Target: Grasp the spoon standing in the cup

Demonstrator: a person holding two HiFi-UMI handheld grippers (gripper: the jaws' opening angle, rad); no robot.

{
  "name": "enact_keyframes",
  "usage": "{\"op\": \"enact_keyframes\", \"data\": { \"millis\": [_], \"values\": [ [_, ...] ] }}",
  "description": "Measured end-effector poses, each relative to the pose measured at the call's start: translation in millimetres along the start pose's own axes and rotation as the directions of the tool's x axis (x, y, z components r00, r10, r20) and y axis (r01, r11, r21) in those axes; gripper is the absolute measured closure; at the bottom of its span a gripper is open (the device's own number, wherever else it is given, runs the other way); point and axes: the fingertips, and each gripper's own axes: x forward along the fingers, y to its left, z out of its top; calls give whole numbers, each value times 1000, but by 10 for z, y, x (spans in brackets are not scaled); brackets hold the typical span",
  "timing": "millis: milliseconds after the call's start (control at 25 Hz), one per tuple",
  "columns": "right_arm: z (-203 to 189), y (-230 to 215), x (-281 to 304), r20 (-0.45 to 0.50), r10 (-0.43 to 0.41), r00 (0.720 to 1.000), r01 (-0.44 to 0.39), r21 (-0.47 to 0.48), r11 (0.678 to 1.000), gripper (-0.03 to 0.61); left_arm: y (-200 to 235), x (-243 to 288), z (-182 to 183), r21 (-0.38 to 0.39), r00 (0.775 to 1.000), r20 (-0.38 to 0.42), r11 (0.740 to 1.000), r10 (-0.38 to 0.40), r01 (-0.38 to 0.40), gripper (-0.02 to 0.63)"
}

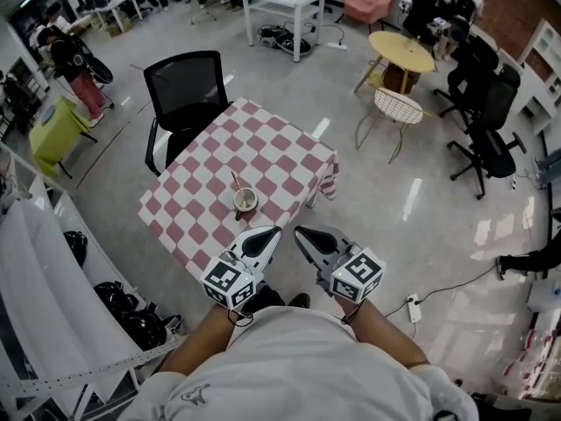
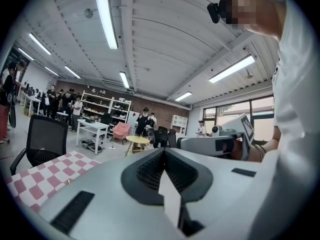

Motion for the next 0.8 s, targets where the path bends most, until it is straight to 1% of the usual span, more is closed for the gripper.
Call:
{"op": "enact_keyframes", "data": {
  "millis": [120,280,440,640,800],
  "values": [
    [-3,-58,84,-3,7,1000,-7,7,1000,546,115,11,1,-8,1000,2,1000,16,-16,603],
    [51,-108,305,-1,19,1000,-19,10,1000,546,296,-53,63,3,1000,7,1000,26,-26,603],
    [140,-76,566,-3,52,999,-52,-13,999,546,597,-190,119,-12,998,12,998,64,-64,603],
    [184,-27,988,-8,93,996,-93,-15,996,546,942,-402,300,7,994,43,995,102,-103,603],
    [205,96,1316,-7,128,992,-128,-30,991,546,1165,-655,343,21,991,46,991,128,-129,603]
  ]
}}
